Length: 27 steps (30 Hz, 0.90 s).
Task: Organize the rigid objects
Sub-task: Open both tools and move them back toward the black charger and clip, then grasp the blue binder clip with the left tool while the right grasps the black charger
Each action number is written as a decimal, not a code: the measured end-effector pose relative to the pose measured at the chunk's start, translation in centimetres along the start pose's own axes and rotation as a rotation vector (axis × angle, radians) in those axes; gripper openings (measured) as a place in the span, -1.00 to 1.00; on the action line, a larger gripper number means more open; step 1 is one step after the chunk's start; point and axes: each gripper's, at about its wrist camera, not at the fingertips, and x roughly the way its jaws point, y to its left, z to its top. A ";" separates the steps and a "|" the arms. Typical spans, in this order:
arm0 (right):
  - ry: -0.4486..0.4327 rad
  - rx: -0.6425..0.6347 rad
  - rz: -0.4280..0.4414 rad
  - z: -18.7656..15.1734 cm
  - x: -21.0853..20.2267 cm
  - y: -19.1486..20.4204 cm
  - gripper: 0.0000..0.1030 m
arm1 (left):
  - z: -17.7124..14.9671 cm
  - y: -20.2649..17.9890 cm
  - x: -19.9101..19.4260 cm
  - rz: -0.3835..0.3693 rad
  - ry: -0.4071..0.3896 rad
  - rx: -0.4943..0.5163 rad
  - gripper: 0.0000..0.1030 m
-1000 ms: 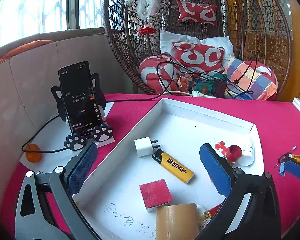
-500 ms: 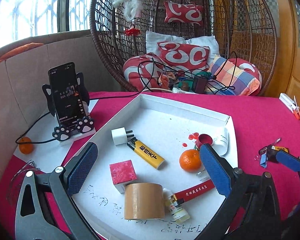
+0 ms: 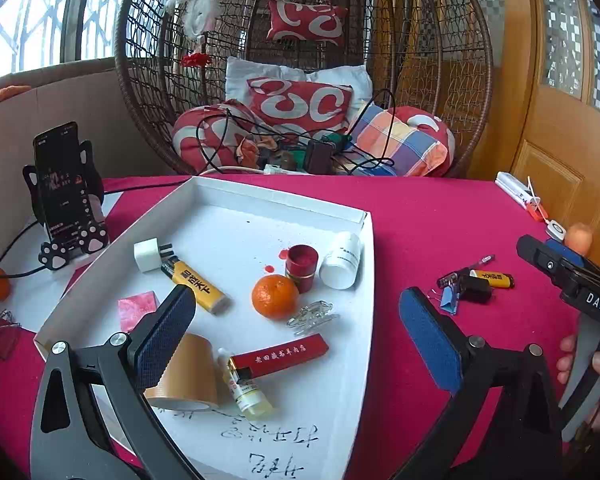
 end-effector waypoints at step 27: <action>0.396 -0.169 0.063 -2.5 8.9 -1.6 -0.03 | -2.7 -12.0 6.4 -0.236 0.313 0.202 0.99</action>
